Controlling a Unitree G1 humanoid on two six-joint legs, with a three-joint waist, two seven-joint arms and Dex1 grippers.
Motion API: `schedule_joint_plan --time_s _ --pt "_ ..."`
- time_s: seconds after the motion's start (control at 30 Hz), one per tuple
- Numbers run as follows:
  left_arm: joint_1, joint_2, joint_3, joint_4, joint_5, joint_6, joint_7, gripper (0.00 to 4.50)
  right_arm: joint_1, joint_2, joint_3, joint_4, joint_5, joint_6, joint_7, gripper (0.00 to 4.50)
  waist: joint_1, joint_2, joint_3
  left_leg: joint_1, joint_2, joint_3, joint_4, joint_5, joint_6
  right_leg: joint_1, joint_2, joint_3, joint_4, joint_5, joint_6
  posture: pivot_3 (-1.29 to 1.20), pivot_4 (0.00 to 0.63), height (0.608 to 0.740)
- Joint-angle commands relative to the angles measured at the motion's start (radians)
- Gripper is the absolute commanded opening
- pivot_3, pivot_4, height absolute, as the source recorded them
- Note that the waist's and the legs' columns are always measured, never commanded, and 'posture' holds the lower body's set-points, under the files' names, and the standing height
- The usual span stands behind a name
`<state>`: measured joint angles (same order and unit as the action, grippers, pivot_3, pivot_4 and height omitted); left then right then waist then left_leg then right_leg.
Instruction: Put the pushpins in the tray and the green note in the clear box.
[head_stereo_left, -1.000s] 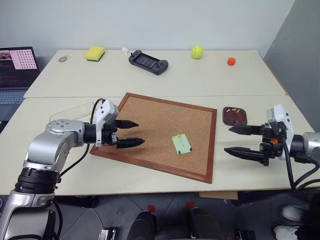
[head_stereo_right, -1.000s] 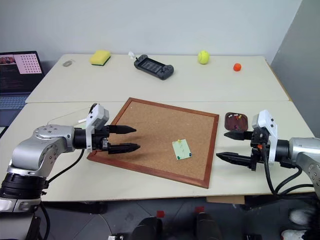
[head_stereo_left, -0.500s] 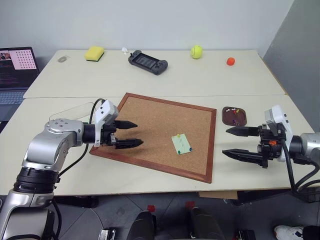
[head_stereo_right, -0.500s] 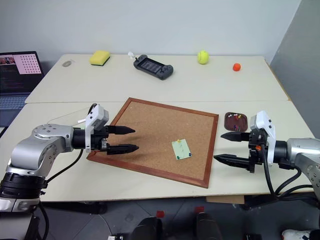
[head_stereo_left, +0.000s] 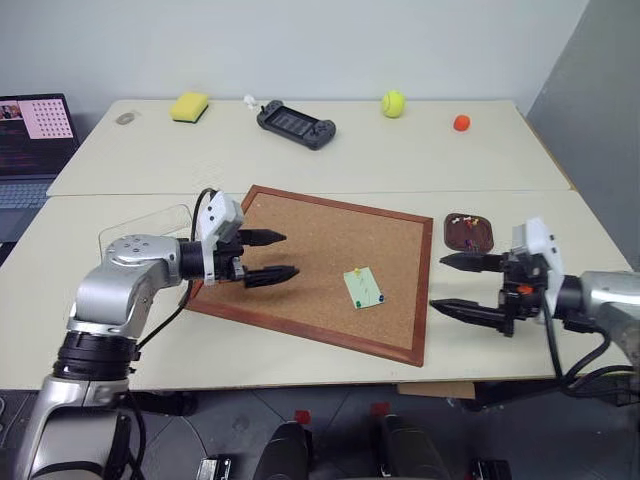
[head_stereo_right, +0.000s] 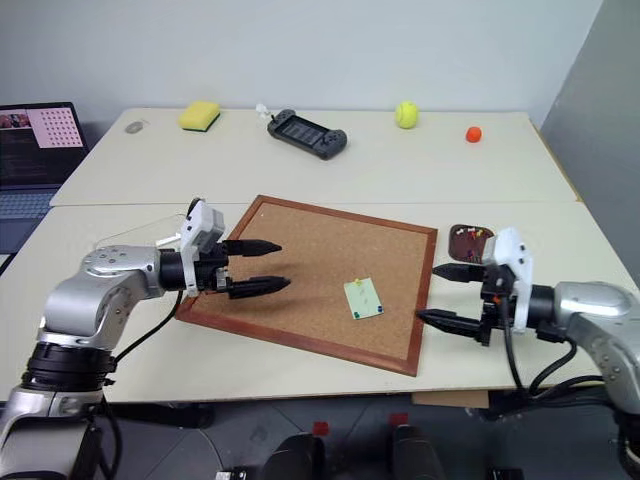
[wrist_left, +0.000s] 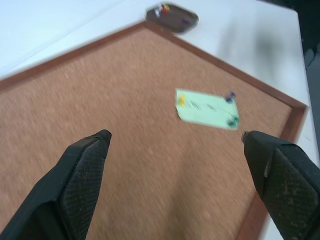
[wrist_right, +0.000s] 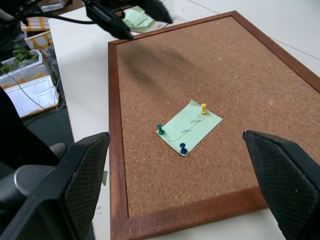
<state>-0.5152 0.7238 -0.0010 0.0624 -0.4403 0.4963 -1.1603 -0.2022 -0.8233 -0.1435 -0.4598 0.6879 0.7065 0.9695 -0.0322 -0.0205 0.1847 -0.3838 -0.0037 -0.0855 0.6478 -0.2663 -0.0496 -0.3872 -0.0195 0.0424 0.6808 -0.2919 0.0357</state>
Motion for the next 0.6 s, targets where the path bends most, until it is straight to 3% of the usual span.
schedule_joint_plan --time_s 0.03,0.2,0.6 --pt "0.028 -0.043 0.006 0.002 0.020 -0.065 0.036 3.64 -0.047 0.063 0.079 -0.024 -0.070 -0.061 -0.070 4.50 -0.001 0.000 0.000 0.000 0.000 0.000 0.000 0.000 0.000 0.000 0.000 0.000 0.000 0.000 0.000 0.00 0.150 0.740" --pt "0.053 -0.121 -0.020 0.005 0.041 -0.083 0.090 2.76 -0.112 0.139 0.181 0.026 -0.147 -0.097 -0.111 4.50 0.001 0.000 0.000 0.000 0.000 0.000 0.001 0.000 0.000 0.000 0.000 0.000 0.001 0.000 0.000 0.00 0.150 0.740" --pt "0.018 -0.174 -0.032 0.087 0.073 -0.106 0.114 0.31 -0.209 0.278 0.323 0.217 -0.309 -0.218 -0.130 4.50 0.001 0.000 0.000 0.000 -0.001 -0.001 0.001 0.000 0.000 0.000 0.000 -0.001 0.001 0.000 0.000 0.00 0.150 0.740"
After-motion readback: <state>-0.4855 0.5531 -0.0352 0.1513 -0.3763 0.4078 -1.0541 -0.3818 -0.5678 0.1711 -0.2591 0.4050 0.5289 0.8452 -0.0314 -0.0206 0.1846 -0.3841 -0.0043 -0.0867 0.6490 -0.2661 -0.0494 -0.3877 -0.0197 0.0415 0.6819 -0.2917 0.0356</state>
